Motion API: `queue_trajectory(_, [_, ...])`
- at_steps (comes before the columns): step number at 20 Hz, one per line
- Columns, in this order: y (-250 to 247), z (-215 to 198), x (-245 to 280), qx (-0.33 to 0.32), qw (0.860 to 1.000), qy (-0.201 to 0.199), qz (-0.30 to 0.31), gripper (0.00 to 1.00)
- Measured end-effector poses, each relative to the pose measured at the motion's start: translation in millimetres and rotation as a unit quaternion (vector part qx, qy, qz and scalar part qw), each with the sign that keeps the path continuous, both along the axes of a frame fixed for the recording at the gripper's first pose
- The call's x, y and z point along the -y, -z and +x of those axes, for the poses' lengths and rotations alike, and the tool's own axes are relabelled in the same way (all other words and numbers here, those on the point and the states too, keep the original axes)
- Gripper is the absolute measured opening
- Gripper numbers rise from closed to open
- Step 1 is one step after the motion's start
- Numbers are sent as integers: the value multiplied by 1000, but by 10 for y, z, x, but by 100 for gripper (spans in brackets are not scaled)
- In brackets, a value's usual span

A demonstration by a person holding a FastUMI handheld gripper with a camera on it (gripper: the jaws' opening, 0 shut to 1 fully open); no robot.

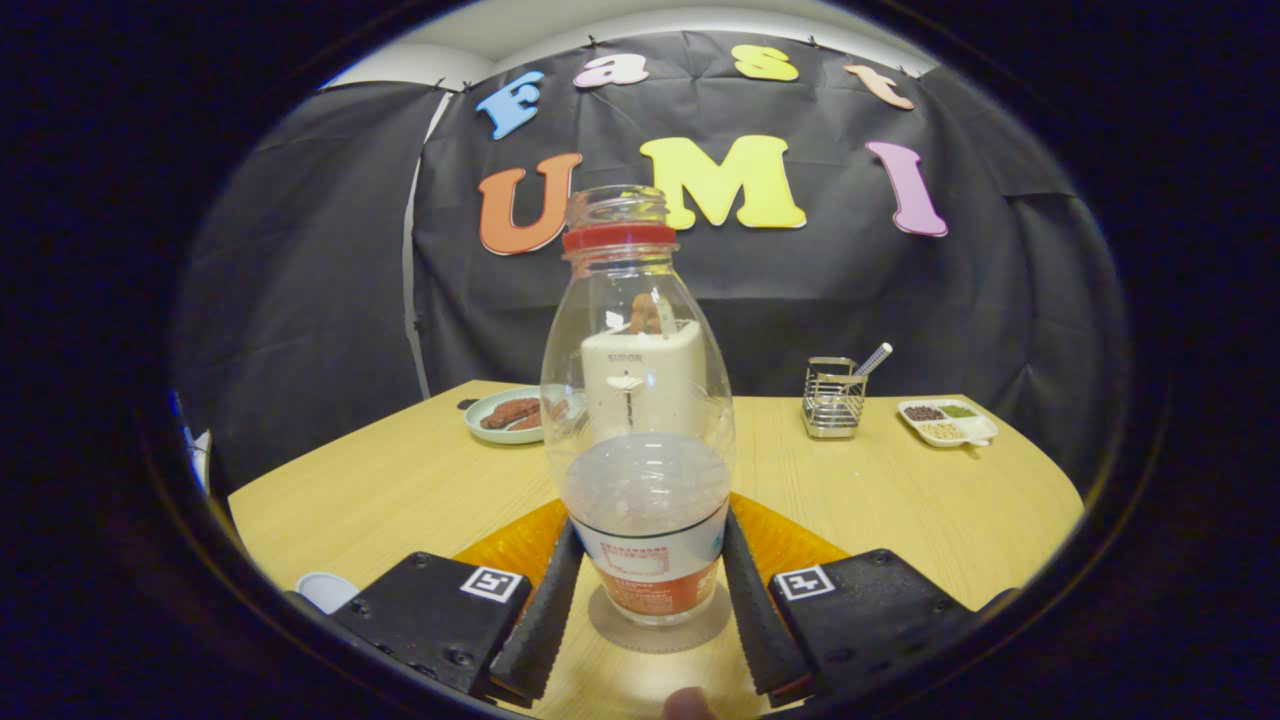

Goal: Take the bottle from table, then pour the juice into the cup, finally place the bottle on the coaster

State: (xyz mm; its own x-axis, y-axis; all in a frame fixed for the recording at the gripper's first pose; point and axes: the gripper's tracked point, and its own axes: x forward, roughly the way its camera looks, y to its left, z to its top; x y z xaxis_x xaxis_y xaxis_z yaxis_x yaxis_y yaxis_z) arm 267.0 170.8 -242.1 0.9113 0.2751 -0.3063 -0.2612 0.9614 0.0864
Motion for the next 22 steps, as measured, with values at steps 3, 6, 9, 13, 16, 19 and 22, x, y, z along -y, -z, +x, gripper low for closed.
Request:
queue_trajectory(3, [88, 39, 19, 1, 1000, 5, -11, 77])
queue_trajectory(6, [151, 39, 5, 5, 1000, 4, -6, 79])
queue_trajectory(9, [166, 48, 55, 5, 1000, 14, -5, 82])
queue_trajectory(13, [193, 37, 82, -3, 1000, 20, 4, 90])
queue_trajectory(16, [116, -8, 118, 4, 1000, 27, 10, 90])
queue_trajectory(19, [-123, -101, 168, 25, 999, 35, 22, 100])
queue_trajectory(22, [-473, -305, 275, 57, 997, 46, 30, 100])
